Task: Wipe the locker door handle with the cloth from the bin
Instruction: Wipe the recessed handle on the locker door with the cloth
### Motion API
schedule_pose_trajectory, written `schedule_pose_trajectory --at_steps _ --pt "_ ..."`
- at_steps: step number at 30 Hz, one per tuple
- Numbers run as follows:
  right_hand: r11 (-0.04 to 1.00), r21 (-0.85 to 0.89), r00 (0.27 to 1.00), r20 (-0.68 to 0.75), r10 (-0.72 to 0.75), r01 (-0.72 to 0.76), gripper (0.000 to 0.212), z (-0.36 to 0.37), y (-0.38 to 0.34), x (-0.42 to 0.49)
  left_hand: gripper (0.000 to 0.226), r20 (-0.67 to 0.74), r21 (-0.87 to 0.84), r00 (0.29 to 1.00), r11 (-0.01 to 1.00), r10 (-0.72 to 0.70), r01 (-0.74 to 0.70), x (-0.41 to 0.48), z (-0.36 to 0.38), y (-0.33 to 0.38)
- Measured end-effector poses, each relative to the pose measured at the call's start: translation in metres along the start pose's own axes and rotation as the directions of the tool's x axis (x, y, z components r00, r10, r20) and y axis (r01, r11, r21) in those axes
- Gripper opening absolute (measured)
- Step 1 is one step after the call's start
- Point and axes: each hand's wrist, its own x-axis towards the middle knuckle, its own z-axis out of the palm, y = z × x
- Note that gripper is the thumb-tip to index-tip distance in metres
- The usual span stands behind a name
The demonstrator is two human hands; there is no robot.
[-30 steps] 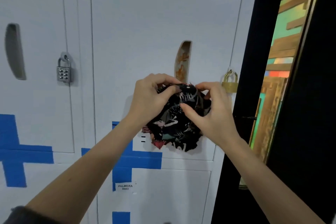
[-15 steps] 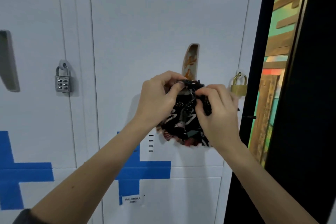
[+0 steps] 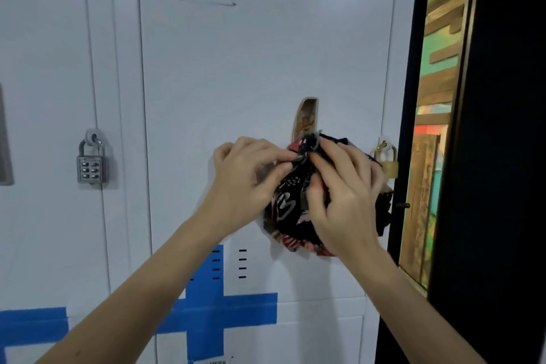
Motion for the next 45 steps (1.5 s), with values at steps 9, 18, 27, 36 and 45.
schedule_pose_trajectory --at_steps 9,18,27,36,45 --pt "0.998 -0.035 0.999 0.021 0.047 -0.047 0.045 0.013 -0.01 -0.004 0.033 -0.11 0.251 0.976 0.955 0.19 -0.158 0.006 -0.002 -0.019" --pt "0.995 -0.025 0.995 0.005 -0.098 0.098 0.042 0.007 0.005 -0.005 0.058 0.039 0.637 0.982 0.752 0.186 -0.168 -0.002 0.006 -0.03" --pt "0.979 -0.135 0.988 0.042 -0.15 0.154 0.027 0.012 0.006 -0.014 0.075 0.165 0.596 0.98 0.781 0.111 -0.189 -0.002 -0.003 -0.026" --pt "0.988 -0.125 0.996 0.006 -0.093 0.093 0.04 0.015 -0.008 0.014 0.121 0.257 0.655 0.966 0.729 0.033 -0.199 -0.001 -0.003 -0.021" --pt "0.988 -0.109 0.994 0.007 -0.107 0.107 0.036 0.015 -0.006 0.023 0.134 0.289 0.675 0.957 0.709 -0.002 -0.202 -0.001 -0.005 -0.019"
